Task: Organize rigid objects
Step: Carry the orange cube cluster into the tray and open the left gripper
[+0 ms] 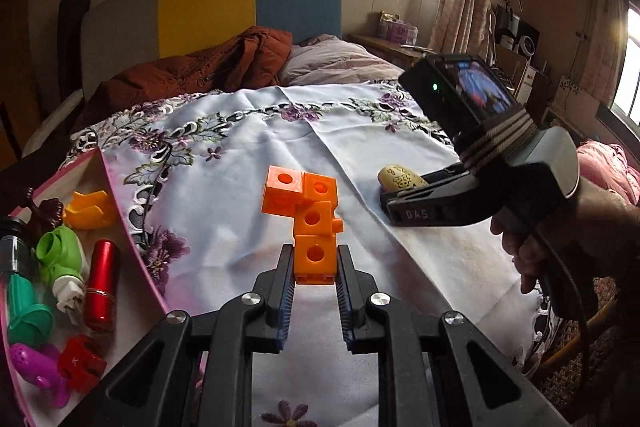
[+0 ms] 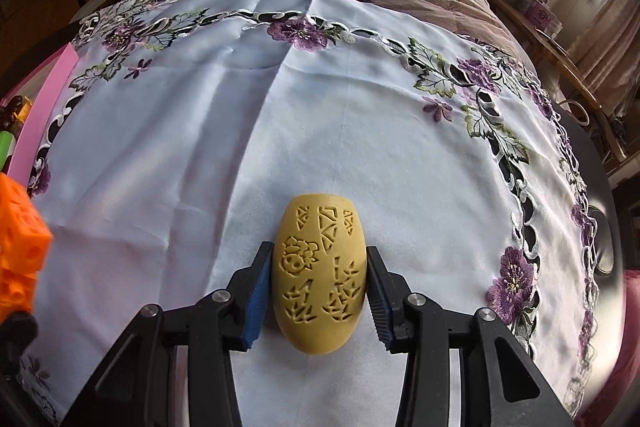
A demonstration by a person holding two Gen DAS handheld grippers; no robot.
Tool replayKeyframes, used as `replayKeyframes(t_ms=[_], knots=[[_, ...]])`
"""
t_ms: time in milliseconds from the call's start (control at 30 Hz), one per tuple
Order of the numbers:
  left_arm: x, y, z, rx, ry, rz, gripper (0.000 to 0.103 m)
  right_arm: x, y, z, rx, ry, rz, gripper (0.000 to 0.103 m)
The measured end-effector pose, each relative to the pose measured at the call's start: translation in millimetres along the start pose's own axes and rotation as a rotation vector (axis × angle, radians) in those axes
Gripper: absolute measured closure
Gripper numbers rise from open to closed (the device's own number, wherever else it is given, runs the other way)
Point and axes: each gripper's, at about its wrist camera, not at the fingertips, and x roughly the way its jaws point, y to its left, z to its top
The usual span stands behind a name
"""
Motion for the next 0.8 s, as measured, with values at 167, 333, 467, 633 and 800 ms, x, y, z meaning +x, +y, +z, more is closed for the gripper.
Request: replayKeyframes(t_ms=[167, 333, 467, 633, 800], knots=[[-23.0, 25.0, 1.0, -0.051, -0.013, 0.047, 0.085, -1.3, 0.9, -1.0, -0.016, -0.004, -0.011, 0.059], [-39.2, 54.7, -4.3, -0.116, -0.007, 0.102, 0.085, -2.4, 1.5, -1.9, -0.018, -0.007, -0.015, 0.059], [-50.6, 75.3, -9.8, -0.155, -0.004, 0.149, 0.085, -3.1, 2.9, -2.4, -0.028, -0.011, -0.025, 0.059], [-63.1, 98.3, -19.0, -0.202, 0.004, 0.207, 0.085, -3.8, 4.0, -2.6, -0.036, -0.013, -0.032, 0.059], [-77.0, 114.8, -29.3, -0.233, 0.007, 0.257, 0.085, -4.0, 5.3, -2.8, -0.041, -0.015, -0.037, 0.059]])
